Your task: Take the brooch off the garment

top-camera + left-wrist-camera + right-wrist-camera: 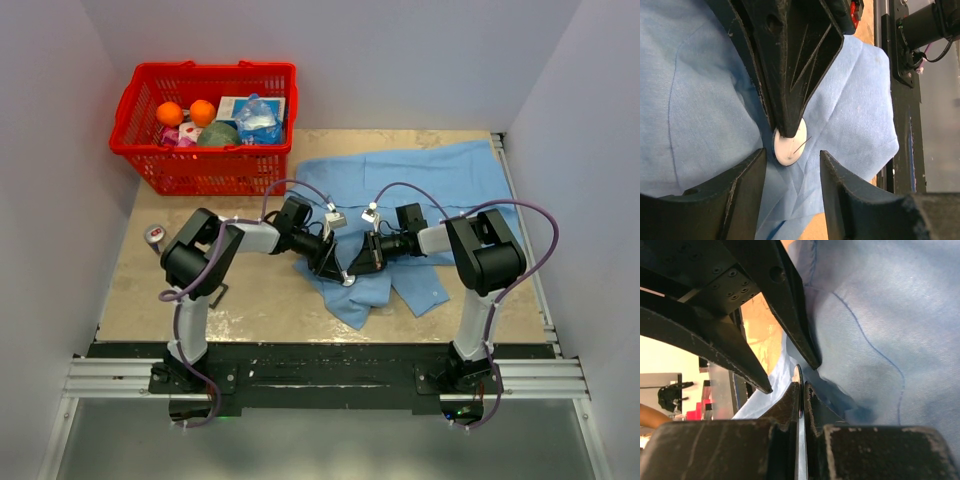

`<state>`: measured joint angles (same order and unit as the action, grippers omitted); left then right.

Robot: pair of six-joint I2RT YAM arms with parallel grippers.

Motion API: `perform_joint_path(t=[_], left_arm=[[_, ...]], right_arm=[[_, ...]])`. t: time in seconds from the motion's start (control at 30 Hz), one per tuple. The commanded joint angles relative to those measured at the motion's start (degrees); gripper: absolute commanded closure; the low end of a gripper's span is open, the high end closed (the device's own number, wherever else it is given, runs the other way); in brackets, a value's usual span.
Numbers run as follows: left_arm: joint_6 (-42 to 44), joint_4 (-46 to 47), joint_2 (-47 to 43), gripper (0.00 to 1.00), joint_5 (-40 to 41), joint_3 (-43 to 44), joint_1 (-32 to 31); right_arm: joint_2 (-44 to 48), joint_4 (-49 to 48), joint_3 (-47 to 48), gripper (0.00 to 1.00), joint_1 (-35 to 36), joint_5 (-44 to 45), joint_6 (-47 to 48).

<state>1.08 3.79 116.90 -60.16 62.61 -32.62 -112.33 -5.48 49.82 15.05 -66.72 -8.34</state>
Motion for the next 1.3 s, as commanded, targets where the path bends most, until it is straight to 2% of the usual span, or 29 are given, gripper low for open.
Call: perform_joint_path(t=[0.0, 0.27, 0.53, 0.8, 1.27], left_arm=[[0.1, 1.6, 1.1, 0.51, -1.0, 2.0, 0.3], [-3.0, 4.4, 2.4, 0.58, -2.1, 1.9, 0.3], [-2.6, 3.9, 3.4, 0.65, -1.5, 2.8, 0.3], [-1.4, 1.9, 4.4, 0.71, 1.2, 3.7, 0.3], [-1.4, 1.3, 5.6, 0.75, 7.3, 5.0, -0.2]], right_arm=[[2.1, -0.9, 1.0, 1.0, 0.0, -2.3, 0.7], [1.9, -0.5, 1.5, 1.0, 0.0, -1.7, 0.4], [1.5, -0.9, 1.9, 1.0, 0.1, -1.4, -0.4], [1.6, -2.5, 1.3, 1.0, 0.1, -1.2, -1.9], [1.6, -4.1, 1.2, 1.0, 0.7, -1.1, -3.8]])
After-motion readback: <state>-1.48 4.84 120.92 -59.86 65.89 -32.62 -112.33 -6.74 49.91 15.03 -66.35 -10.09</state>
